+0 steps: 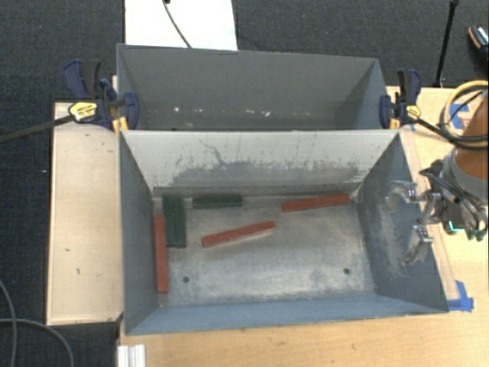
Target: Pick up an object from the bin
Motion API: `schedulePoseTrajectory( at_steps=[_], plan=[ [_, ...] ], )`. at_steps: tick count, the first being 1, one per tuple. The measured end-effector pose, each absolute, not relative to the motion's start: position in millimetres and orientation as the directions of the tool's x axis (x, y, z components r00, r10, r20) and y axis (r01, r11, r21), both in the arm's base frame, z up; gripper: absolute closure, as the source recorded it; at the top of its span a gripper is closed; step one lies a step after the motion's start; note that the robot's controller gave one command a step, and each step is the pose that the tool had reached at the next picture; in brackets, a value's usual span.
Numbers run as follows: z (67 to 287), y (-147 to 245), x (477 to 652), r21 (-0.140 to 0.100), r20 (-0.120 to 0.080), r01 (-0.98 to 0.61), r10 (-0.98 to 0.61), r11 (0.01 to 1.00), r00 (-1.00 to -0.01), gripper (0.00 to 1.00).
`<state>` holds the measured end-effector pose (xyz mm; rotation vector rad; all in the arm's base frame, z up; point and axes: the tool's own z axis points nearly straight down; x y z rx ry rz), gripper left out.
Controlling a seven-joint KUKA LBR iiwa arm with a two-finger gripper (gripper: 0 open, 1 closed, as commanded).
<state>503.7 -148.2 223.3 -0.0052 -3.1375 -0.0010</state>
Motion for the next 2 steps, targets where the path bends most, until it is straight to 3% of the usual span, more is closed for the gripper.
schedulePoseTrajectory(
  at_steps=[1,2],
  plan=[
    [236,-110,580.9,0.002,-0.008,0.178,0.178,0.984,-0.984,0.00],
    [135,-60,579.6,0.003,0.005,0.100,0.100,0.995,-0.995,0.00]
  ],
)
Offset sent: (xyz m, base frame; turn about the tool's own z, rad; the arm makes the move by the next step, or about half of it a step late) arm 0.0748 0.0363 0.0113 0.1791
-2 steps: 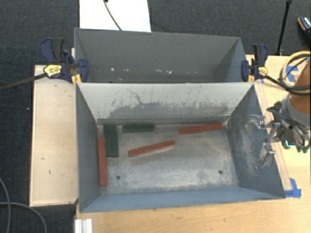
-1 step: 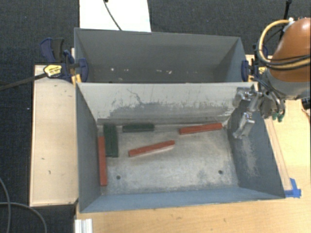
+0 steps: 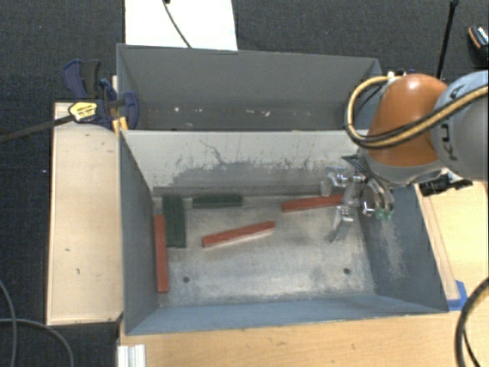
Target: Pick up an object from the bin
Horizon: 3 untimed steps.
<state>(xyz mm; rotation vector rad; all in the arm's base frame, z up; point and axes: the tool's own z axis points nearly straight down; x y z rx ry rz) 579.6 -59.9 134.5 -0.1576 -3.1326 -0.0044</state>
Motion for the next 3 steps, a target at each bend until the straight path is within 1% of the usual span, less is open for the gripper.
schedulePoseTrajectory(
  at_steps=[1,2,3],
  plan=[
    [66.9,18.3,588.8,0.004,0.003,0.178,0.178,0.984,-0.984,0.00],
    [72.3,12.4,591.7,0.002,-0.007,0.181,0.181,0.983,-0.983,1.00],
    [71.0,12.2,590.4,0.000,-0.003,0.178,0.178,0.984,-0.984,0.00]
  ],
)
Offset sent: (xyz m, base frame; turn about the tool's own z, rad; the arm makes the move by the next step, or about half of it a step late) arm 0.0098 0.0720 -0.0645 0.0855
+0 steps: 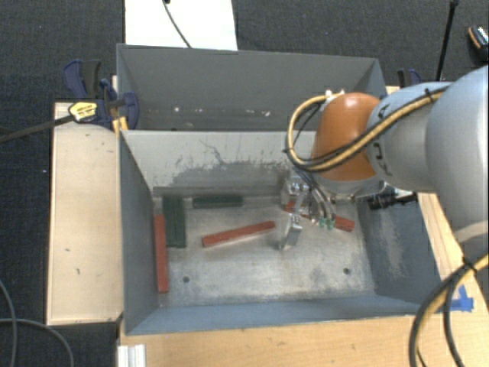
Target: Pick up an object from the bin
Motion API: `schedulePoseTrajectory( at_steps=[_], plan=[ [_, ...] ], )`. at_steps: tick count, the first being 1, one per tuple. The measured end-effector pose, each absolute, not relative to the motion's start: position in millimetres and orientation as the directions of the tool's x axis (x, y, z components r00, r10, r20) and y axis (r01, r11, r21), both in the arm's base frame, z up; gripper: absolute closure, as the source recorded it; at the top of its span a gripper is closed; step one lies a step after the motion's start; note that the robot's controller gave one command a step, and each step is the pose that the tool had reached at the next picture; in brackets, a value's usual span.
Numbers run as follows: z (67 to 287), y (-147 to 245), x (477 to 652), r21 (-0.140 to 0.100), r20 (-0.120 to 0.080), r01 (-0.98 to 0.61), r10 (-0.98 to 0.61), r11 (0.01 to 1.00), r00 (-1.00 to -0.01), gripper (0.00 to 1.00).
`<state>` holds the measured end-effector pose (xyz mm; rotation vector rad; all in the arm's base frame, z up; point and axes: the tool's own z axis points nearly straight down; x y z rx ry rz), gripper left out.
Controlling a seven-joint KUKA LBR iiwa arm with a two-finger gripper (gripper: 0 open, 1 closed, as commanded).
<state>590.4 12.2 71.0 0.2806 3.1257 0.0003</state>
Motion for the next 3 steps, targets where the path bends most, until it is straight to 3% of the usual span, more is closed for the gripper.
schedulePoseTrajectory(
  at_steps=[1,2,3],
  plan=[
    [71,71,575.9,0.003,0.001,0.119,0.119,0.993,-0.993,0.00],
    [71,67,576.7,0.000,0.000,0.120,0.120,0.993,-0.993,1.00],
    [229,74,562.3,0.001,-0.010,-0.002,-0.002,1.000,-1.000,1.00]
  ],
)
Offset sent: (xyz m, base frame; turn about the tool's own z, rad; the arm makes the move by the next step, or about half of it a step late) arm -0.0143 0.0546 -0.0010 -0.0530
